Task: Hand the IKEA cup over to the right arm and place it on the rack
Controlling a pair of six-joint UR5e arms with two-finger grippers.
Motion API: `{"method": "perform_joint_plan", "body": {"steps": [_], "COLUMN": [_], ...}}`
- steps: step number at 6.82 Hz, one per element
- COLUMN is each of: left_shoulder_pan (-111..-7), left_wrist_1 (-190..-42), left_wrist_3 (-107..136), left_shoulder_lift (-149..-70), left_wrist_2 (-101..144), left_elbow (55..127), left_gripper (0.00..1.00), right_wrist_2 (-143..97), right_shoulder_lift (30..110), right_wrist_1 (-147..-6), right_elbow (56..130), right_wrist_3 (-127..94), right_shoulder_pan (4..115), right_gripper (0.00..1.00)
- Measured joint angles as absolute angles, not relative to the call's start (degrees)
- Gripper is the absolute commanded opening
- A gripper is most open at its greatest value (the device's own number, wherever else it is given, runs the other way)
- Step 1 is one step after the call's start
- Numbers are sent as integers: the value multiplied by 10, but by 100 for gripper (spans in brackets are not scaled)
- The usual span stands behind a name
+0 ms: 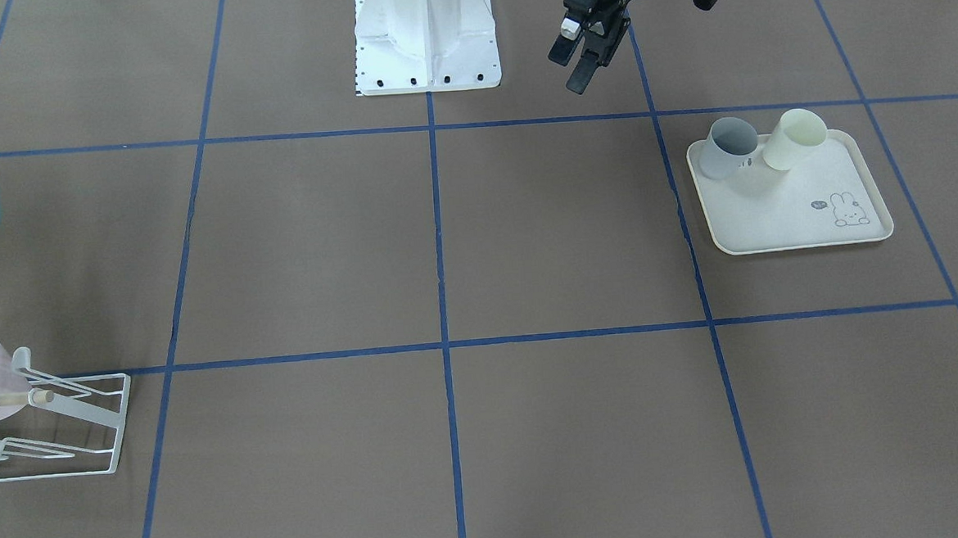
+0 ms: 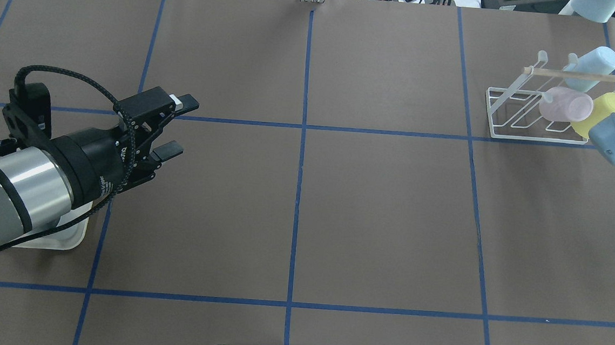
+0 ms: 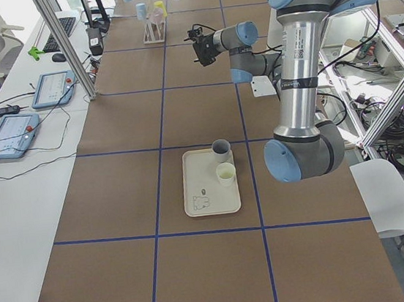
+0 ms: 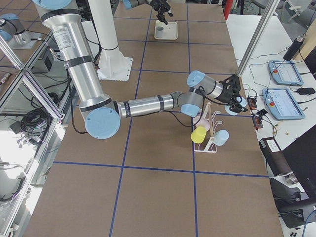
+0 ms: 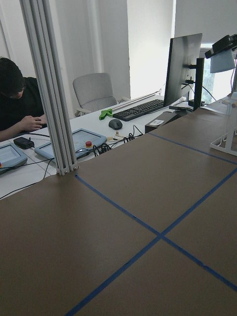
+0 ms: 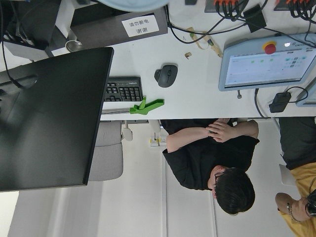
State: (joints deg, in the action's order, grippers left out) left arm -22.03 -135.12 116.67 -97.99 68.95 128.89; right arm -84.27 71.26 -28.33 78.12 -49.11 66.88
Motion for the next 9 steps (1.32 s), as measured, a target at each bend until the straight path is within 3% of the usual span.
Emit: {"method": "perform_joint_plan", "body": {"steps": [2,9], "left_shoulder_pan": [-221,-220], "left_wrist_1": [-1351,-1351], "left_wrist_3": [1166,1166], "left_shoulder_lift": [-974,-974], "left_wrist_2": [693,693], "left_elbow": [1286,1281], "left_gripper": [100,100], "right_wrist_2": [-795,-737], "right_shoulder_lift": [732,772], "right_wrist_1": [-212,-184], "right_elbow": [743,739], "right_wrist_3": [-458,-450], "right_shoulder_pan": [641,583], "right_gripper": [0,0]}}
